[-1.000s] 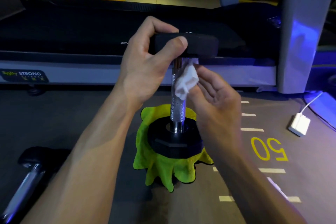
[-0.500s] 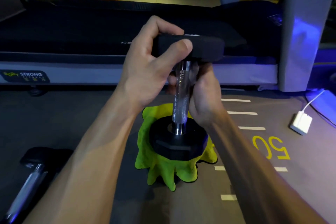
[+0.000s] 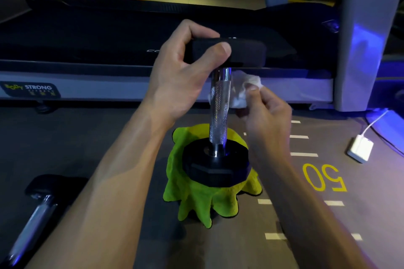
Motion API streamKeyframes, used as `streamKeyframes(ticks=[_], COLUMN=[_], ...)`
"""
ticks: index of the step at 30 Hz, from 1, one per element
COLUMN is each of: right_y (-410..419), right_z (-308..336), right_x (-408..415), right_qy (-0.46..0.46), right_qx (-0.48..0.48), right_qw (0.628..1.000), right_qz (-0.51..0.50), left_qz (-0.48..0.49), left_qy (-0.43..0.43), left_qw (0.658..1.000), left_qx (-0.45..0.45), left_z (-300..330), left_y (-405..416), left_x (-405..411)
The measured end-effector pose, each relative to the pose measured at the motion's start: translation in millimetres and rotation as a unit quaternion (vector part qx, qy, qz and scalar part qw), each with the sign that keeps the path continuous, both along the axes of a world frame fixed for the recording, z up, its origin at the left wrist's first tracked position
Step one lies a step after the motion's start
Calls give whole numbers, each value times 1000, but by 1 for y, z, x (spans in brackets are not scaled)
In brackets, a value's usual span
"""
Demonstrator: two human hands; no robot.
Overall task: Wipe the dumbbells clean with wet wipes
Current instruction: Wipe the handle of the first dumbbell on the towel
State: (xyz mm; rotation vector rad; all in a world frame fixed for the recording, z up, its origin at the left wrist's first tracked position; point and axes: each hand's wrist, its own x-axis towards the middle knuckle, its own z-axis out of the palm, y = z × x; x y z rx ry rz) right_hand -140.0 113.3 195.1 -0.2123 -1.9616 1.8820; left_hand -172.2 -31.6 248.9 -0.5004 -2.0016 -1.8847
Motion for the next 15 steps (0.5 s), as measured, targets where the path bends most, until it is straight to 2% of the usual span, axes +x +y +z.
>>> streamKeyframes(ticks=[4, 8, 15], right_y=[15, 26, 35], right_z=[10, 19, 19], right_x=[-14, -21, -18], right_qy=[-47, -16, -31], right_qx=[23, 45, 70], right_qw=[998, 998, 997], right_qz=[21, 44, -10], left_qz=[-9, -18, -4], left_qy=[7, 4, 45], left_qw=[1000, 1000, 998], left_qx=[4, 8, -42], left_z=[0, -1, -5], left_y=[1, 1, 1], left_x=[1, 2, 3])
